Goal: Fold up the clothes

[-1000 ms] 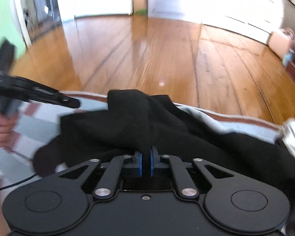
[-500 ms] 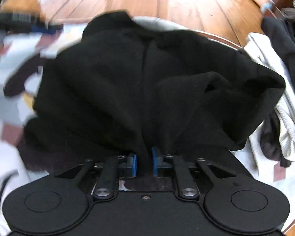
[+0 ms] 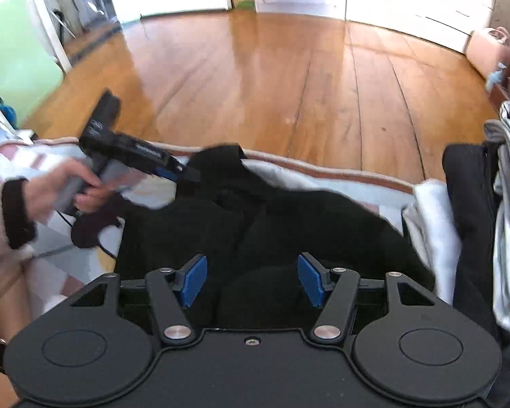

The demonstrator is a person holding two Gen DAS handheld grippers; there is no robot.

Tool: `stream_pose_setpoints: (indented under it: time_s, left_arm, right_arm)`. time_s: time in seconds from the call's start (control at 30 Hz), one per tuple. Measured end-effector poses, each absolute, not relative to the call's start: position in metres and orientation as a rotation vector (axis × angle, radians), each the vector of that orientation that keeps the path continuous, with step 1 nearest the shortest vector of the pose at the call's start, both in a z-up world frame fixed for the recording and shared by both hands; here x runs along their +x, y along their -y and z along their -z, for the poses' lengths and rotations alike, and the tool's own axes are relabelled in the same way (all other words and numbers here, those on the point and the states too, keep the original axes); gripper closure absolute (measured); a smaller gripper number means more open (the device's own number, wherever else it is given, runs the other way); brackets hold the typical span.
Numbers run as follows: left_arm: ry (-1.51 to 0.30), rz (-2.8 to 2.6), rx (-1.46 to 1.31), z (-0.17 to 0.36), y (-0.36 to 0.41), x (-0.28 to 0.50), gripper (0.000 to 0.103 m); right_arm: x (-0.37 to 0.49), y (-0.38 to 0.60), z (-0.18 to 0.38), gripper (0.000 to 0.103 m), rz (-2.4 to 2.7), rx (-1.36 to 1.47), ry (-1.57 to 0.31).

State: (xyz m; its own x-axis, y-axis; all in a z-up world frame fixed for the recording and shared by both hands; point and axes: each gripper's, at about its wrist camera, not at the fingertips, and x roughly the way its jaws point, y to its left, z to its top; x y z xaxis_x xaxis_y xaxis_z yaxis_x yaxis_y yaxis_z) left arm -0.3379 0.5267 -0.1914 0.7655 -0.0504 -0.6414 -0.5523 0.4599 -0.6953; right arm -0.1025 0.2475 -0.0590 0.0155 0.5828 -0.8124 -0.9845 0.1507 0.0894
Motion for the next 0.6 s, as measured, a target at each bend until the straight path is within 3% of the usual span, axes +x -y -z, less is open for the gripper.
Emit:
stream_pose_setpoints:
  time_s: [0.13, 0.27, 0.3, 0.33, 0.37, 0.47, 0.53, 0.6]
  left_arm:
    - [-0.678, -0.316, -0.982, 0.190, -0.521, -0.327, 0.018]
    - [-0.738, -0.298, -0.836, 0.187, -0.508, -0.313, 0.019]
    - [-0.752, -0.294, -0.799, 0.187, -0.505, -0.310, 0.030]
    - [-0.766, -0.289, -0.762, 0.186, -0.501, -0.306, 0.072]
    - [-0.780, -0.285, -0.725, 0.185, -0.498, -0.303, 0.092]
    - [-0.769, -0.274, -0.652, 0.180, -0.490, -0.300, 0.092]
    - [-0.753, -0.296, -0.599, 0.171, -0.486, -0.301, 0.092]
    - [-0.729, -0.321, -0.534, 0.159, -0.481, -0.303, 0.092]
  right_arm:
    - [-0.076, -0.281, 0.085, 0.031, -1.188, -0.665, -0.814]
    - [-0.052, -0.318, 0.117, 0.031, -1.039, -0.768, -0.789]
    - [-0.049, -0.326, 0.124, 0.031, -1.029, -0.805, -0.786]
    - [-0.046, -0.331, 0.130, 0.031, -1.034, -0.837, -0.784]
    - [-0.044, -0.336, 0.135, 0.031, -1.047, -0.870, -0.790]
    - [-0.043, -0.347, 0.155, 0.030, -1.083, -0.954, -0.828]
    - [-0.039, -0.352, 0.171, 0.017, -1.071, -0.970, -0.862]
    - [-0.050, -0.346, 0.163, 0.017, -1.057, -0.925, -0.819]
